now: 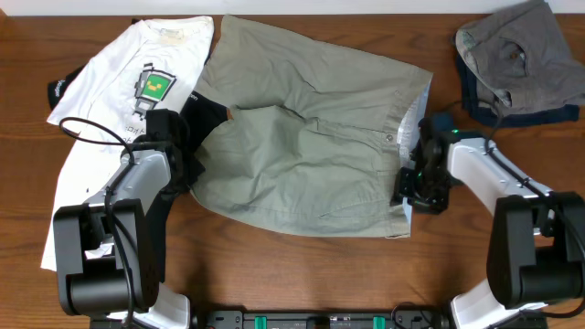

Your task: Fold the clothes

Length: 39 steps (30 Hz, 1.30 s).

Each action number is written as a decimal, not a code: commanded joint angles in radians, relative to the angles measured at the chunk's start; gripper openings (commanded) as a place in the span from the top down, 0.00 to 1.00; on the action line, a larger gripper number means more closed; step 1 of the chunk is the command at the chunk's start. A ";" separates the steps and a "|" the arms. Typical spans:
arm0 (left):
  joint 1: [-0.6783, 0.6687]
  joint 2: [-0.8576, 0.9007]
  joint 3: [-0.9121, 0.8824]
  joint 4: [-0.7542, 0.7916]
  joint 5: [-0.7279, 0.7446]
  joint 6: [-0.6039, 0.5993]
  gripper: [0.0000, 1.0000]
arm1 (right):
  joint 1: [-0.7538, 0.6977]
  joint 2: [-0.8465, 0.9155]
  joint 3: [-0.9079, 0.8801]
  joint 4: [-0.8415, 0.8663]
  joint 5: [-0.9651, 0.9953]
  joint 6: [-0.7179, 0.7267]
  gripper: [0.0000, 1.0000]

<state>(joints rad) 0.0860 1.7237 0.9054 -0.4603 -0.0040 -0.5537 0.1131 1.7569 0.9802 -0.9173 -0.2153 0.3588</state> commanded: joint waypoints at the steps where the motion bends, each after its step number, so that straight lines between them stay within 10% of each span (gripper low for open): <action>1: 0.000 0.016 -0.021 -0.006 -0.011 -0.005 0.94 | 0.043 -0.005 -0.029 0.020 0.002 0.045 0.50; 10: 0.000 0.016 -0.021 -0.012 -0.011 -0.005 0.94 | 0.111 -0.005 -0.130 0.105 0.010 0.133 0.98; 21: 0.001 -0.035 0.021 -0.094 -0.008 0.023 0.94 | -0.021 -0.172 -0.123 0.055 0.010 0.122 0.99; 39: 0.000 -0.589 0.024 -0.295 -0.009 0.064 0.94 | -0.282 -0.515 0.063 -0.215 0.009 -0.047 0.99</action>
<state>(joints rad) 0.0750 1.2186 0.9112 -0.7479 0.0471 -0.5152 -0.1478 1.2625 0.9977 -1.1141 -0.2665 0.3546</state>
